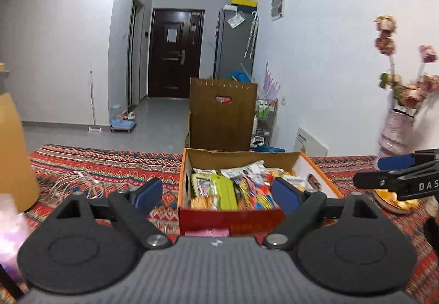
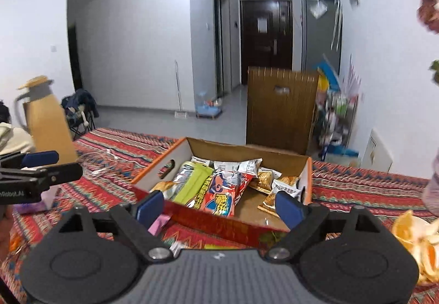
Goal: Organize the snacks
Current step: 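Lower both held snacks into the box and open both tools, then pull both open tools back toward the remaining snacks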
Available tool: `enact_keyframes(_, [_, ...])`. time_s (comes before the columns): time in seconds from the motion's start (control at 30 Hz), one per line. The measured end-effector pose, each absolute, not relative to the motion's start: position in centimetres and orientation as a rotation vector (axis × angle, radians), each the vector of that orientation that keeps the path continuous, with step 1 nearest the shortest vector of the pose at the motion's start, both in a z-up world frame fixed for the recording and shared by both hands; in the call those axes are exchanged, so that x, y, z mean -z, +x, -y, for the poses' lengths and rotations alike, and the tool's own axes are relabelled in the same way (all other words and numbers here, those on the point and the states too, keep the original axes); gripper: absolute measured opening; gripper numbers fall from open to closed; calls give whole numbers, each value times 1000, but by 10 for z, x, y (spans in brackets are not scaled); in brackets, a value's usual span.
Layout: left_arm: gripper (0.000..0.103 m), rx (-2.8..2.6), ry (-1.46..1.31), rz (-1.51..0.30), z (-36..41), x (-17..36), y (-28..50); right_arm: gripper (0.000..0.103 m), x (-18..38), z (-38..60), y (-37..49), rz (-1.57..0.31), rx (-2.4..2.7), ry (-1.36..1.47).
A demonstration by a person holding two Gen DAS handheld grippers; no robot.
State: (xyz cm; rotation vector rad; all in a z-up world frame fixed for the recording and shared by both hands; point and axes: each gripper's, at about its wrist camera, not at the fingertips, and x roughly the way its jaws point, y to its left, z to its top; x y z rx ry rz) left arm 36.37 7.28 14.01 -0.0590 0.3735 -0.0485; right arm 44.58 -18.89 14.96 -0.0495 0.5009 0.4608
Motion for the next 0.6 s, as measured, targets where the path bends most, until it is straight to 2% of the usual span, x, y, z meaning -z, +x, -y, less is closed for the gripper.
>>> enact_keyframes(0.13, [98, 93, -82, -333, -66, -144, 289, 98, -149, 216, 373, -421, -474, -39])
enact_keyframes(0.33, [101, 132, -63, -295, -48, -126, 194, 100, -127, 241, 274, -361, -452, -60])
enact_keyframes(0.6, [101, 75, -119, -403, -34, -60, 119, 103, -63, 244, 168, -386, -339, -90])
